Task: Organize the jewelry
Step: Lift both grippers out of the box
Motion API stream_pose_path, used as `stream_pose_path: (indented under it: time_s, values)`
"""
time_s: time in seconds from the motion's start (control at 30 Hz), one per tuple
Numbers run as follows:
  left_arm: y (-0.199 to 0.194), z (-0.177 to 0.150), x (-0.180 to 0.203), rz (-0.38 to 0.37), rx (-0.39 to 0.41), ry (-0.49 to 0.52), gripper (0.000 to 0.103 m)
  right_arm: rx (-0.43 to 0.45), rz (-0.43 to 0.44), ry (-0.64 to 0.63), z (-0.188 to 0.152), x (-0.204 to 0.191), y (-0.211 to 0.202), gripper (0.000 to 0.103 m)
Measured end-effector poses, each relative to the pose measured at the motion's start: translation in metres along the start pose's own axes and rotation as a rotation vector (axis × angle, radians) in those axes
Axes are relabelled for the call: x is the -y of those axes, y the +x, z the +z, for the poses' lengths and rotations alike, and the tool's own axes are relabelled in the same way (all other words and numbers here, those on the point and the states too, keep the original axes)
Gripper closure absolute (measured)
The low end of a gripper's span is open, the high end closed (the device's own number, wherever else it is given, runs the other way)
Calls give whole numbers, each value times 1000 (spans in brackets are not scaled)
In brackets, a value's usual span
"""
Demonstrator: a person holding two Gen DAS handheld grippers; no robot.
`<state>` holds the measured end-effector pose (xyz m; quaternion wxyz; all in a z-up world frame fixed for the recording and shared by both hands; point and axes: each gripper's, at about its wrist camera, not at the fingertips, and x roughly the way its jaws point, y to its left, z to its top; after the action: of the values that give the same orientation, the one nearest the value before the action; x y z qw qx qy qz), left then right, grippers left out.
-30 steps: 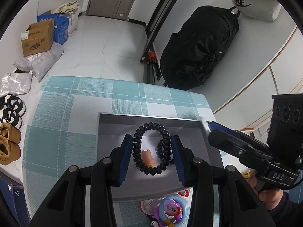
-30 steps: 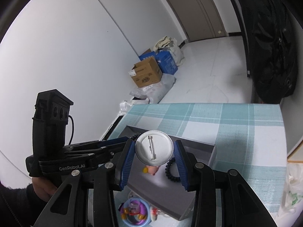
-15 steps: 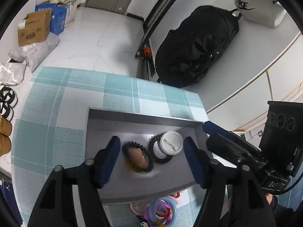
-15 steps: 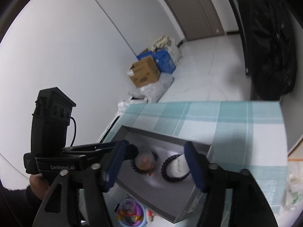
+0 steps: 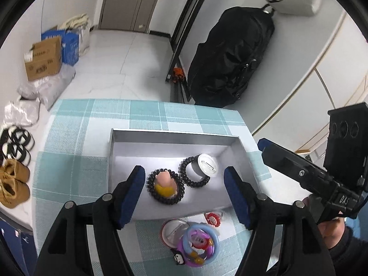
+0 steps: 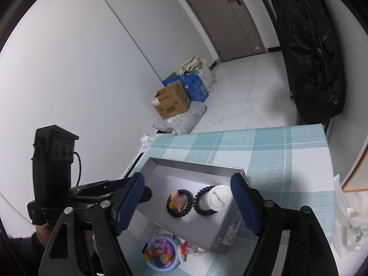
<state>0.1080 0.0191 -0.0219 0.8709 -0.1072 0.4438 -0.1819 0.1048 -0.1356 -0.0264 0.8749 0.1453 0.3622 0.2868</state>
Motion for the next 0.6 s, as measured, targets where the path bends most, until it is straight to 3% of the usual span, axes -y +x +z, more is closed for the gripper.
stream_pose_path:
  time_s: [0.17,0.6]
  values:
    - [-11,-10,3,38,42,22,36,5,-8,8,-9,-3,-6,20]
    - [-35,-41,-4,141,110,-77,36,10,-35,-6,-35,-18,-28,16]
